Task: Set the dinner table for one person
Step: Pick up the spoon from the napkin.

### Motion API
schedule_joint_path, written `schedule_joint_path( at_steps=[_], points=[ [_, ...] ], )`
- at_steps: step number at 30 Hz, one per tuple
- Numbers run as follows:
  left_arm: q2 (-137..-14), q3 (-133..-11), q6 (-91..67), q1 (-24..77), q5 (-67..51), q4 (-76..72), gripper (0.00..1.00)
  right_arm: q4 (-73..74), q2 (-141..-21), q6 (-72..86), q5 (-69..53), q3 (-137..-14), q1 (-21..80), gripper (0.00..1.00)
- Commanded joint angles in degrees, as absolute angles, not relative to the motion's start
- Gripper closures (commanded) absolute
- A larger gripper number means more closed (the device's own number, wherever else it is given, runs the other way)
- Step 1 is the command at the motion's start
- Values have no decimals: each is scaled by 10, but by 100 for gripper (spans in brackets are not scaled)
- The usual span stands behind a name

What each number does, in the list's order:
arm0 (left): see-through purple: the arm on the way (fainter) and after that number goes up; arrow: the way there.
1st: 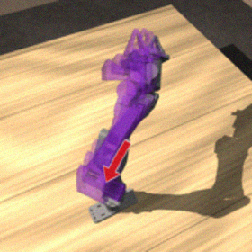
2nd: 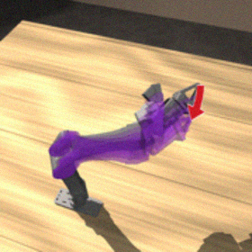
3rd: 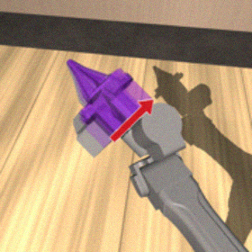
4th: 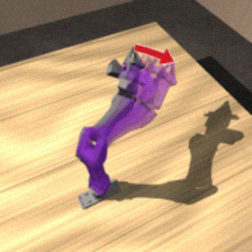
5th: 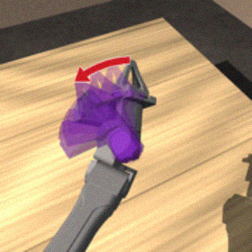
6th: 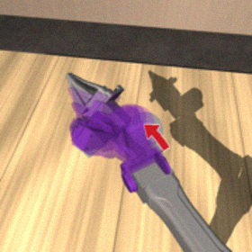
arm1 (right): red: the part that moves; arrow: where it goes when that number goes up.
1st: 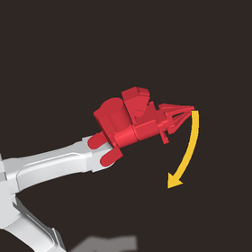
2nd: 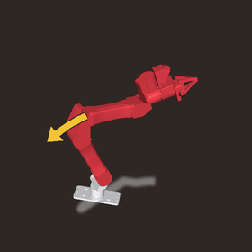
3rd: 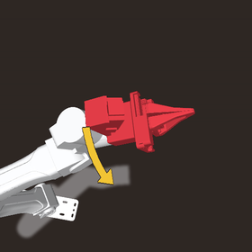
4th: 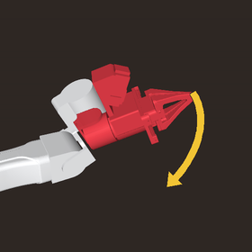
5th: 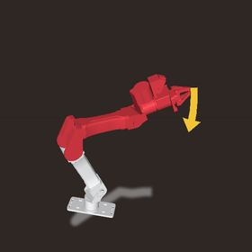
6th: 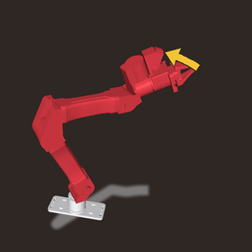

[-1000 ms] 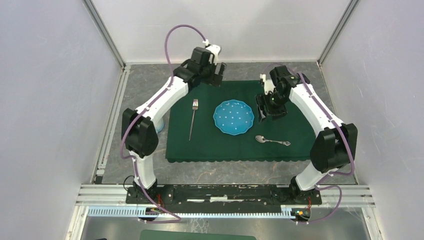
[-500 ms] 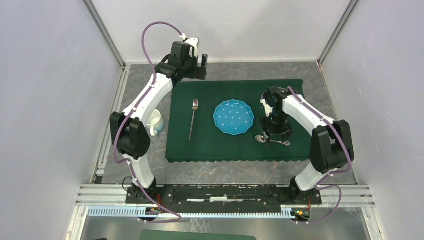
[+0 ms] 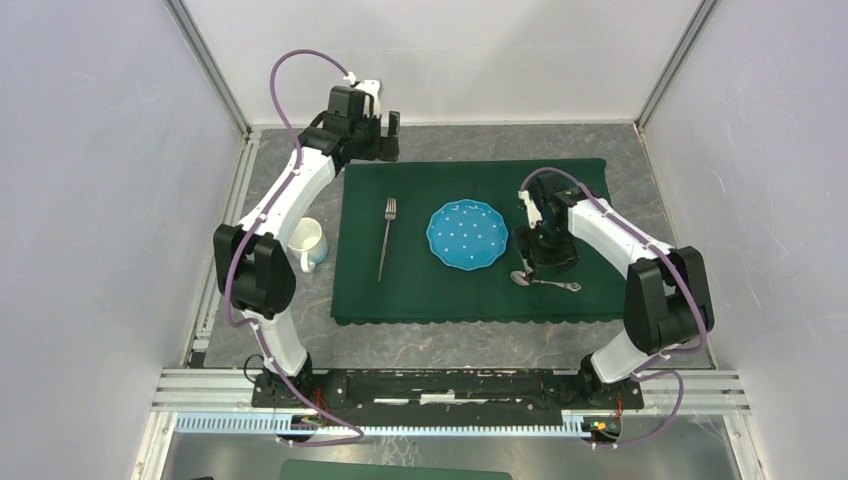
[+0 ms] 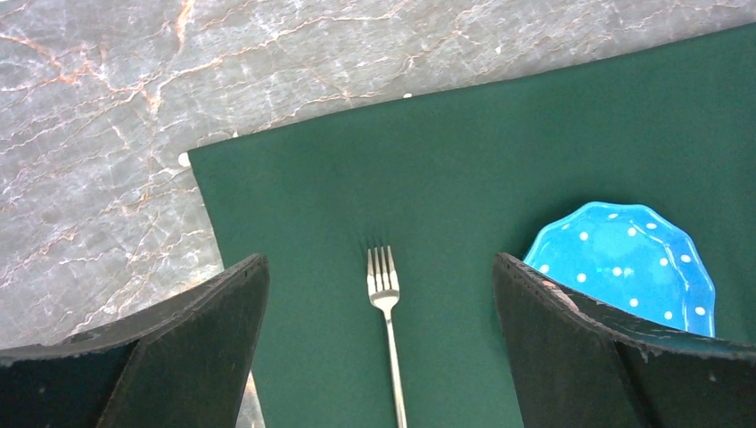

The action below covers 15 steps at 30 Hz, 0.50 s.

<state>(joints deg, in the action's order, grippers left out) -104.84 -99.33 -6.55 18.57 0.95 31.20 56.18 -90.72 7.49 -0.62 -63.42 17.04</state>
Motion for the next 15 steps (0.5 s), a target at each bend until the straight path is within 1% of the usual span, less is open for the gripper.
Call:
schedule_joint_path(
  at_steps=[1, 9, 15],
  points=[
    [-1010, -986, -85, 171, 3, 305, 0, 506, -923, 30, -29, -653, 173, 27],
    [-1004, -976, -94, 145, -21, 301, 0, 518, -953, -60, -4, -678, 184, 27],
    [-1010, -983, -103, 140, -29, 297, 0, 520, -958, -74, 26, -674, 200, 27]
  ],
)
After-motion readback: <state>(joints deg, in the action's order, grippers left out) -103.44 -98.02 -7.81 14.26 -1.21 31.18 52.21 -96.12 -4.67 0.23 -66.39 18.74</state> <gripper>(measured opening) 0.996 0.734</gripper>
